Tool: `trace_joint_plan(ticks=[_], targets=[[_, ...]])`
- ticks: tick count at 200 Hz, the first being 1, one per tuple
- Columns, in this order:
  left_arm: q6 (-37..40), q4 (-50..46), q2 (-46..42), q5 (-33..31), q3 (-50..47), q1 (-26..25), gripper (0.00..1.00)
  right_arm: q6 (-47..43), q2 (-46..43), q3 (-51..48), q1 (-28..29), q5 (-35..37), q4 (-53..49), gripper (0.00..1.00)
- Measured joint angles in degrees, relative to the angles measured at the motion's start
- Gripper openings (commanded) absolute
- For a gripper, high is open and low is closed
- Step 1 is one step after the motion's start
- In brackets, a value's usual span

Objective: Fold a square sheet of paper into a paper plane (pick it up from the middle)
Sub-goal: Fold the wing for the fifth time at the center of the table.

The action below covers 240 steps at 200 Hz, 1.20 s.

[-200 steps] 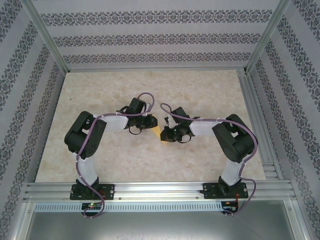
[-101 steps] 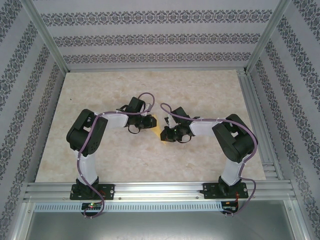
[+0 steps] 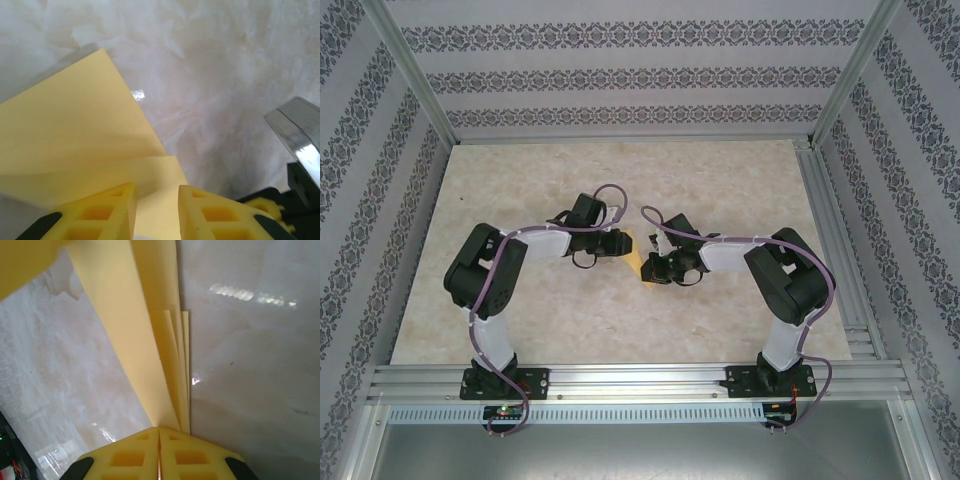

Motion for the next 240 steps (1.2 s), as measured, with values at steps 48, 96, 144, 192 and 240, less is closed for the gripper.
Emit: trace_joint_plan(ticks=[48, 96, 144, 192, 240], targets=[[0.0, 5.7, -3.5, -1.9, -5.9, 0.8, 0.26, 0.0, 0.1, -0.2, -0.3, -0.7, 0.5, 0.09], [0.2, 10.3, -3.4, -2.3, -8.0, 2.2, 0.25, 0.0, 0.3, -0.3, -0.6, -1.5, 0.7, 0.09], [0.5, 15.2, -1.0, -2.3, -8.1, 3.1, 0.22, 0.0, 0.5, -0.3, -0.7, -1.9, 0.7, 0.09], [0.4, 15.6, 0.4, -2.3, -8.1, 3.5, 0.2, 0.0, 0.5, -0.3, -0.7, -2.0, 0.7, 0.09], [0.4, 15.6, 1.3, -2.3, -8.1, 3.8, 0.2, 0.0, 0.6, -0.3, -0.7, -2.0, 0.7, 0.09]])
